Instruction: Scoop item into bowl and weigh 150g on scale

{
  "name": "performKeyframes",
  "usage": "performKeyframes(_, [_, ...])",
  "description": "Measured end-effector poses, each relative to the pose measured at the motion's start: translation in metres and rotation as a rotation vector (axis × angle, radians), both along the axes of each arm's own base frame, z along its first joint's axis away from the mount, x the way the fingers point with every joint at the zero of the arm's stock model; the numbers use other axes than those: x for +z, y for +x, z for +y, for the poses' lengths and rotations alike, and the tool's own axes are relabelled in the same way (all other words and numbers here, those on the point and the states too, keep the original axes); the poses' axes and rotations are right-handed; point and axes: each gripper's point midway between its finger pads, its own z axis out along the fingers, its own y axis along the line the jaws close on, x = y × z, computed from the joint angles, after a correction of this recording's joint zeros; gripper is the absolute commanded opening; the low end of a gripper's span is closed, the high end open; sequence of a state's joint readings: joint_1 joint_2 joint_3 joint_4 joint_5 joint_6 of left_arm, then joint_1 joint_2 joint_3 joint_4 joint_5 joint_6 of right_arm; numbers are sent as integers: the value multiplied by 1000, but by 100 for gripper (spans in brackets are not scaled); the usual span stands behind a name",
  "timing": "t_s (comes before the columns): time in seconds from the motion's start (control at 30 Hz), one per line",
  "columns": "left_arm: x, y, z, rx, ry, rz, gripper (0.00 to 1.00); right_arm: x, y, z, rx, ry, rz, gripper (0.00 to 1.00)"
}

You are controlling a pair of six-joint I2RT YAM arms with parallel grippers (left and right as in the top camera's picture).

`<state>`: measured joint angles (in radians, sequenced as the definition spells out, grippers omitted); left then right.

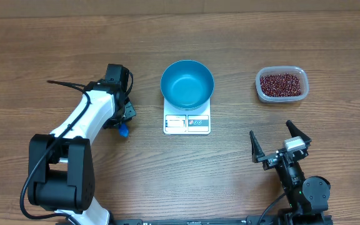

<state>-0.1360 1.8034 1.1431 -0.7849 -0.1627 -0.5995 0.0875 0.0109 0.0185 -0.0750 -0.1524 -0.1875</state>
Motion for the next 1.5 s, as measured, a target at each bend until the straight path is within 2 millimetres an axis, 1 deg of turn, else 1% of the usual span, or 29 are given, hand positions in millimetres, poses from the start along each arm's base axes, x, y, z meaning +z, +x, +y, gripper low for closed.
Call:
performKeyframes(0.33, [0,0,0,0,0,0,14,0,0,0,0,0,0,100])
performKeyframes(0.5, [0,0,0,0,-2,0,8,0,0,0,0,0,0,100])
performKeyframes(0.53, [0,0,-1,0,-3,0,5,0,0,0,0,0,0,100])
performKeyframes(0.7, [1,-2,-7,-4,-41,14,4,0,0,0,0,0,0,100])
performKeyframes(0.77, [7,-4,-10,3,-60,46,4,0,0,0,0,0,0,100])
performKeyframes(0.8, [12,-2,-12,6,-68,49,4,0,0,0,0,0,-1,100])
performKeyframes(0.87, [29,5,-15,22,-82,46,4,0,0,0,0,0,0,100])
performKeyframes(0.9, [40,6,-16,35,-89,53,4,0,0,0,0,0,0,100])
performKeyframes(0.97, [64,15,-21,54,-110,35,4,0,0,0,0,0,0,100])
performKeyframes(1.0, [71,17,-22,60,-117,31,4,0,0,0,0,0,0,100])
performKeyframes(1.03, [81,18,-26,62,-128,27,4,0,0,0,0,0,0,100])
performKeyframes(1.07, [96,23,-32,65,-142,9,4,0,0,0,0,0,0,100])
performKeyframes(1.1, [105,27,-36,62,-151,-8,4,0,0,0,1,0,-1,100])
performKeyframes(1.2, [134,34,-62,21,-178,-57,4,0,0,0,0,0,0,100])
performKeyframes(1.23, [139,34,-69,10,-184,-66,4,0,0,0,0,0,0,100])
performKeyframes(1.3, [153,33,-93,-19,-204,-91,4,0,0,0,0,0,-1,100])
performKeyframes(1.37, [159,29,-113,-30,-220,-104,4,1,0,1,5,1,-3,100])
performKeyframes(1.43, [162,20,-131,-33,-228,-107,4,2,-3,9,55,1,-9,100])
performKeyframes(1.47, [163,17,-138,-31,-228,-110,4,3,-5,15,90,2,-13,100])
performKeyframes(1.5, [164,13,-146,-31,-223,-115,4,5,-9,25,156,2,-23,100])
